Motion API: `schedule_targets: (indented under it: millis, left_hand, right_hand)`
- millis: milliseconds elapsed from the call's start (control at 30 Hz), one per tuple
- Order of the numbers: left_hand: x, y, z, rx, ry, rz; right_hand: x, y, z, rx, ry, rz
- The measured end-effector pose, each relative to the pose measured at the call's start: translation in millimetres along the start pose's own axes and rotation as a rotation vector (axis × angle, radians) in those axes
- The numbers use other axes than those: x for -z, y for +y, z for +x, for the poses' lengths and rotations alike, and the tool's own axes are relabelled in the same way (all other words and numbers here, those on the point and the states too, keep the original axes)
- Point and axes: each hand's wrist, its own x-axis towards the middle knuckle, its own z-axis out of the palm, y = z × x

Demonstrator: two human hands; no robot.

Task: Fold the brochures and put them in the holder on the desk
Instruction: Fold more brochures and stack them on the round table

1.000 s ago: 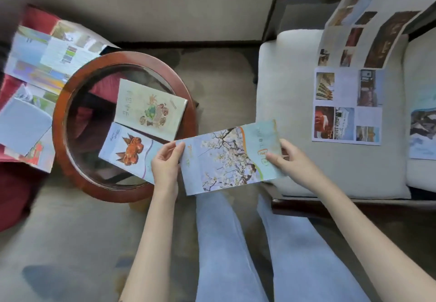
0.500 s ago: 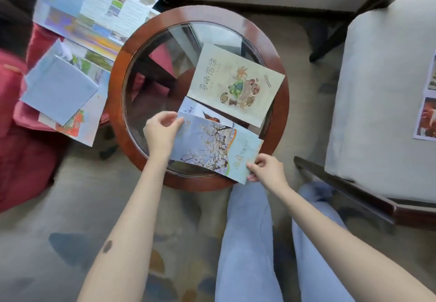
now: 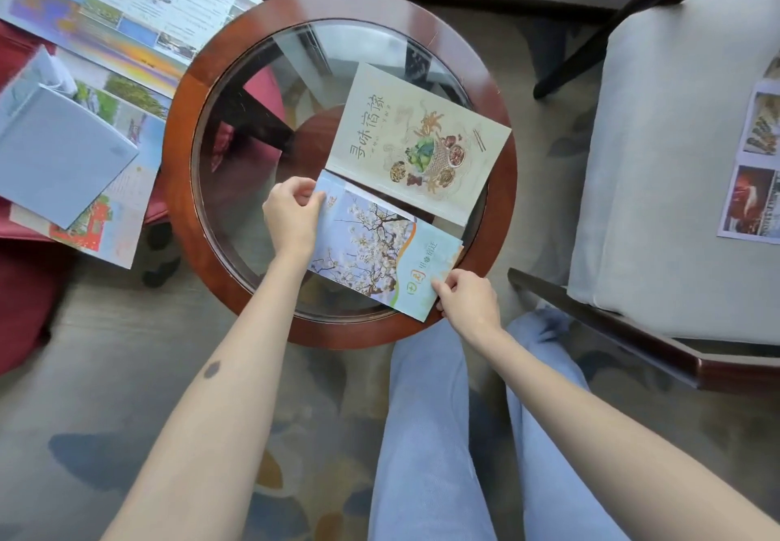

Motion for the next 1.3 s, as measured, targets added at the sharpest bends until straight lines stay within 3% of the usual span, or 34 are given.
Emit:
schedule_targets:
  millis: [233,367,467,600,800,1000,1133,1300]
  left_hand:
    - [-3,3,-7,-0.078,0.081,0.164]
    - [1,31,-35,-0.155,0.112,0.048]
    - [-10,61,-69,-0.175,0.118,-0.076]
    - [-60,110,-107,-0.267,-0.075,-0.07]
    - [-163,201,-142,-0.392,-0.271,-0.058]
    - [-272,279,-182,-0.326,-0.524,-0.004]
    - [-329,315,-202,-0.274,-0.62,0.109]
    - [-379,344,-205,-0.207,-0.633,0.202]
  right_hand:
    - [22,-7,10,0.015,-0.093,-0.179]
    - [57,5,9,0.089,-0.081,-0.176]
    - [94,34,16,0.069,-0.087,-0.024]
    - [152,88,38,-0.03,0.026,0.323]
    - [241,188,68,-0.155,0.087,0.561]
    - [305,288,94,-0.34,0.122,0.8]
    - [328,338,118,-0.509,0.157,1.108]
    - [350,373,150,-0.505,0.272,0.996]
